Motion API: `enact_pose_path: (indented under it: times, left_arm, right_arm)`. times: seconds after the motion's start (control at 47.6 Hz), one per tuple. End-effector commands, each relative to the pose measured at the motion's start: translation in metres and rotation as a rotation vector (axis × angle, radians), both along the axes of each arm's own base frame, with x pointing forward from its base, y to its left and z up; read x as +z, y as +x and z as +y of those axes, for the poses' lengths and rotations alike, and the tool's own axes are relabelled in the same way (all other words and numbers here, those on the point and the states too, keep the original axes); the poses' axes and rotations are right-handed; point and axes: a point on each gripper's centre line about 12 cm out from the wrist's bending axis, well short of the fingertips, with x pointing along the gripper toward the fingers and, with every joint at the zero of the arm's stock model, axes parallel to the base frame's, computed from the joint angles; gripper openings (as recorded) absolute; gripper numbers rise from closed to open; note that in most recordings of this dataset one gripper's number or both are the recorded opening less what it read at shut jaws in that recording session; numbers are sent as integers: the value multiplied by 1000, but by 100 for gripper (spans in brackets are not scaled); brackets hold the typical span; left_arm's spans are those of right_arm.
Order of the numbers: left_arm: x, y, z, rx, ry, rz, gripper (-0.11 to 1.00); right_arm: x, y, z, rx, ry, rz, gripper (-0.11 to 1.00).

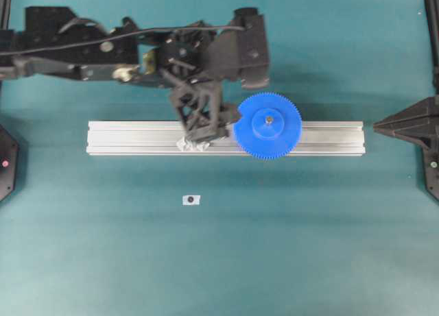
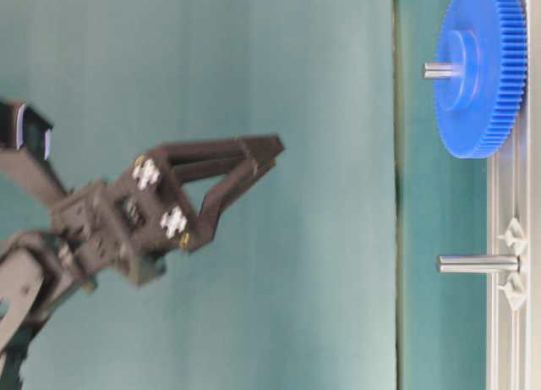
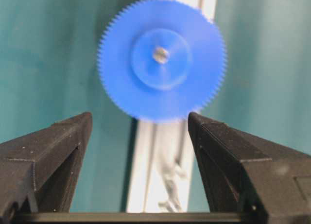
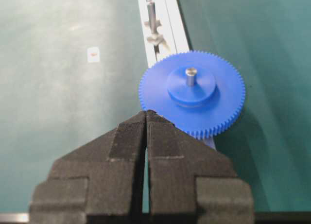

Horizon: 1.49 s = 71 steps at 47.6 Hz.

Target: Find the location of the shaft and insert the large gear.

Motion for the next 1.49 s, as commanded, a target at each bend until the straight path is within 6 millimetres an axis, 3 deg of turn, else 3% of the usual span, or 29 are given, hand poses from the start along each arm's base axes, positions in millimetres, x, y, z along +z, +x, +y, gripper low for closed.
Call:
enact_pose_path:
  times: [0.0, 0.168, 0.462, 0.673, 0.799, 1.051, 1.472]
  left_arm:
    - [25, -13, -3, -3, 8, -70, 79]
    - [35, -27, -8, -11, 16, -131, 79]
    - [29, -62, -12, -19, 28, -176, 79]
    - [37, -84, -14, -16, 34, -252, 79]
    - [26, -90, -20, -30, 30, -227, 79]
    - [31, -94, -28, -51, 27, -261, 79]
    - [42, -133, -37, -65, 29, -367, 79]
  right_arm:
    - [2, 1, 0, -5, 7, -5, 1]
    - [2, -1, 0, -5, 7, -17, 1]
    - [4, -6, 0, -4, 2, -45, 1]
    - [2, -6, 0, -4, 3, -39, 1]
    - [2, -6, 0, -4, 3, -40, 1]
    - [2, -6, 0, -4, 4, -39, 1]
    - [2, -6, 0, -6, 4, -39, 1]
